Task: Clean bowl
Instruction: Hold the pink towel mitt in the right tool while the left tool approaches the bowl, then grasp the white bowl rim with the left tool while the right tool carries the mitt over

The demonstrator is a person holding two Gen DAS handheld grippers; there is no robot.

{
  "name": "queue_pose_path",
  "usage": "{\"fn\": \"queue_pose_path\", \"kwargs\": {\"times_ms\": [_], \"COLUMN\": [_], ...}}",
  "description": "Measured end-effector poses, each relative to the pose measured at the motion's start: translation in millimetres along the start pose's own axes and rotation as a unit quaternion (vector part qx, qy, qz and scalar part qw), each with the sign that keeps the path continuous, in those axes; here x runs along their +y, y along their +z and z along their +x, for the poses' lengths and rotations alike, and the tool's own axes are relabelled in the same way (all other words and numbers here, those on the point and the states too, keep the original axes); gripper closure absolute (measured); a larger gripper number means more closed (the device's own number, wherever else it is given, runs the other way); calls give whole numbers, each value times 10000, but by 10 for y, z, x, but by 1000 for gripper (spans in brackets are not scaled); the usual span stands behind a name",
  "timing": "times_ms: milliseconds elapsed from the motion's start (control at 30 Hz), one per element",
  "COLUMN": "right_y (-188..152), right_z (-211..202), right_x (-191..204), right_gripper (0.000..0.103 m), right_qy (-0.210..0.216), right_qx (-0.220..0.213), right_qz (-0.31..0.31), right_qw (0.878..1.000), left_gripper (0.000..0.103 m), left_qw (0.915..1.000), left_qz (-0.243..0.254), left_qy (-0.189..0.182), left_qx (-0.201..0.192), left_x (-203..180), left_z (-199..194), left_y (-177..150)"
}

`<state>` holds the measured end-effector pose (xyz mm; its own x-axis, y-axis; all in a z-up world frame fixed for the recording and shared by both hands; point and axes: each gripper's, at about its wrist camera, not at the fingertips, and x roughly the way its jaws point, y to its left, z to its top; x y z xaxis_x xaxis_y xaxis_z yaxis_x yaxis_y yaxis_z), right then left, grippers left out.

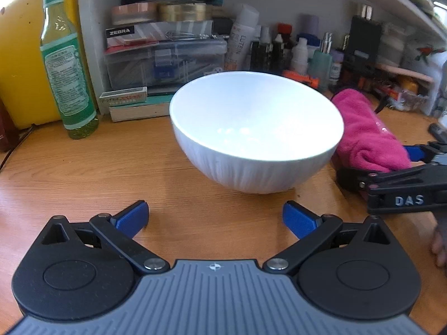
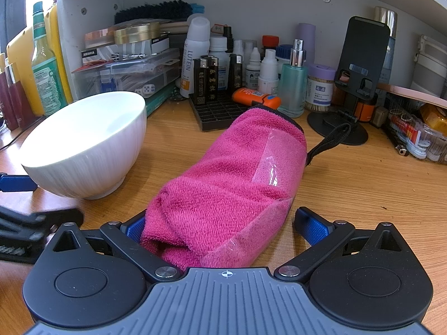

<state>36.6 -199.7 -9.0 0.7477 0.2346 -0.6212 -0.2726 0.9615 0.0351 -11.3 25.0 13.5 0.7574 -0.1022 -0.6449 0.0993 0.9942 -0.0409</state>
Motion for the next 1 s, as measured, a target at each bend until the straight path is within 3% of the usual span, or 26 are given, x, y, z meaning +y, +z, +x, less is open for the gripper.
{"fn": "queue_pose_path", "kwargs": {"times_ms": [100,200,300,367,400,467,533,633,800,1000], "right_y": [-2,11,8,7,3,0,5,13,23,70], "right_z": [1,15,12,9,0,-9,-3,6,-51,-148], "right_x": [-13,-9,-19,-19,-13,-8,-10,-13,-39,-415], "right_gripper": [0,0,0,0,0,0,0,0,0,0], "right_qy": [15,18,22,25,25,27,33,42,192,541], "right_qx": [0,0,2,6,7,7,8,8,84,-16], "right_qz": [-9,-11,-7,-8,-11,-12,-17,-25,-9,924], "right_qw": [10000,10000,10000,10000,10000,10000,10000,10000,9998,9943], "left_gripper": [0,0,0,0,0,5,10,8,7,8], "left_qw": [9975,9925,9740,9529,9435,9343,9296,9216,9382,9470], "left_qz": [143,240,-602,-1468,-1806,-2202,-2396,-2657,-2202,-1779], "left_qy": [-564,-1079,-2157,-2655,-2777,-2789,-2750,-2683,-2412,-2420], "left_qx": [-400,-528,-350,-42,52,282,528,897,1145,1141], "left_x": [212,413,729,962,1044,1128,1166,1216,984,804], "left_z": [-267,-469,-472,-305,-204,21,233,550,848,894], "left_y": [-10,92,291,469,534,644,703,784,783,735]}}
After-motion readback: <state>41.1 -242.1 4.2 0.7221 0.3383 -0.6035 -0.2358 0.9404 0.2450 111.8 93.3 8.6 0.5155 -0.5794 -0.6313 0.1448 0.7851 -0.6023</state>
